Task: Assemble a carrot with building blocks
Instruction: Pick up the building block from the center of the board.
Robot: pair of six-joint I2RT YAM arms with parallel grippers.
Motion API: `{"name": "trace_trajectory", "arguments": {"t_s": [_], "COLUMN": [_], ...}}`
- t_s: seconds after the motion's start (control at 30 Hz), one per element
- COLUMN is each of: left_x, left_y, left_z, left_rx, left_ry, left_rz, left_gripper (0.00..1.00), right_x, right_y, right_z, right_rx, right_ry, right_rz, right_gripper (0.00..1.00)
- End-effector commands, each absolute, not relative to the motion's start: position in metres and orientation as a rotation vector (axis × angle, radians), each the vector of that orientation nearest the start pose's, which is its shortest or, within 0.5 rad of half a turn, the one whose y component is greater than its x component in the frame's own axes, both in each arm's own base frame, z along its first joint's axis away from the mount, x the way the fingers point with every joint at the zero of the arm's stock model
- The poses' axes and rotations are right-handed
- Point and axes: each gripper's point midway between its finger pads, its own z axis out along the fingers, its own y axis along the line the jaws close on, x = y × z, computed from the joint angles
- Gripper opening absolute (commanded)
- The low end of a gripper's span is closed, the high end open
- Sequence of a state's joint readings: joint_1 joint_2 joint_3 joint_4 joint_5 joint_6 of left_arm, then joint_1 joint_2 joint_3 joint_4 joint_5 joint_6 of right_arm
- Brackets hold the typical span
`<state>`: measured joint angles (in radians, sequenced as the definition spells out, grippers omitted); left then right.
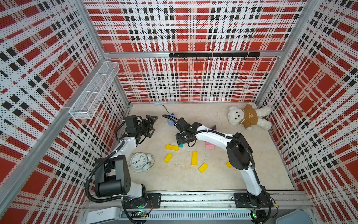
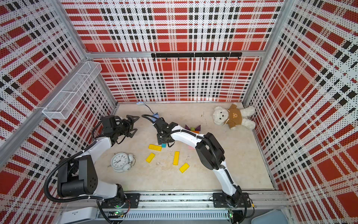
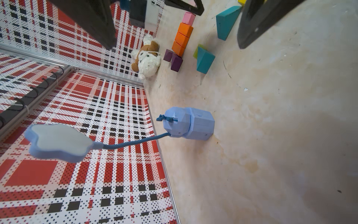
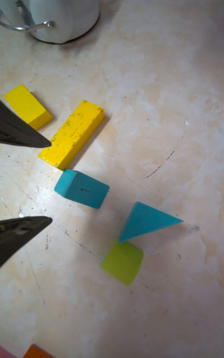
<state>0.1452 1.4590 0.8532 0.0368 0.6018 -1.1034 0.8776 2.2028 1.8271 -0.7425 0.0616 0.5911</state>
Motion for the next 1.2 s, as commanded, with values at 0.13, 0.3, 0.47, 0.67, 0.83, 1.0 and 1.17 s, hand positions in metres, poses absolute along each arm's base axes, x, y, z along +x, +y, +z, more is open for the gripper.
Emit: {"name": "trace_trajectory", "arguments": {"t_s": [0.13, 0.3, 0.47, 0.67, 0.83, 1.0, 1.17], "left_x": [0.416, 0.415, 0.416, 0.415, 0.415, 0.415, 0.415], "left_y": [-0.041, -0.045, -0.047, -0.048, -0.049, -0.051, -0.051], "left_z": [0.177, 0.179, 0.180, 0.181, 0.181, 0.182, 0.182], "left_rx": [-0.992, -0.980, -0.976, -0.971, -0.970, -0.962, -0.961], "left_ry": [2.016, 2.021, 2.020, 2.016, 2.019, 2.020, 2.020], "left_rz": [-1.205, -1.216, -1.226, -1.232, -1.234, -1.238, -1.240], "left_gripper": [1.00, 1.00, 1.00, 1.00, 1.00, 0.99, 1.00], "right_x": [0.357, 0.361, 0.363, 0.362, 0.361, 0.358, 0.358], "right_y": [0.412, 0.409, 0.410, 0.410, 0.409, 0.409, 0.407], "right_z": [0.049, 0.043, 0.044, 0.044, 0.037, 0.033, 0.032], "right_rx": [-0.197, -0.162, -0.162, -0.165, -0.168, -0.175, -0.173], "right_ry": [2.775, 2.774, 2.775, 2.783, 2.804, 2.815, 2.815], "right_rz": [0.354, 0.311, 0.305, 0.309, 0.296, 0.294, 0.283], "right_gripper": [0.59, 0.53, 0.45, 0.46, 0.48, 0.45, 0.40]}}
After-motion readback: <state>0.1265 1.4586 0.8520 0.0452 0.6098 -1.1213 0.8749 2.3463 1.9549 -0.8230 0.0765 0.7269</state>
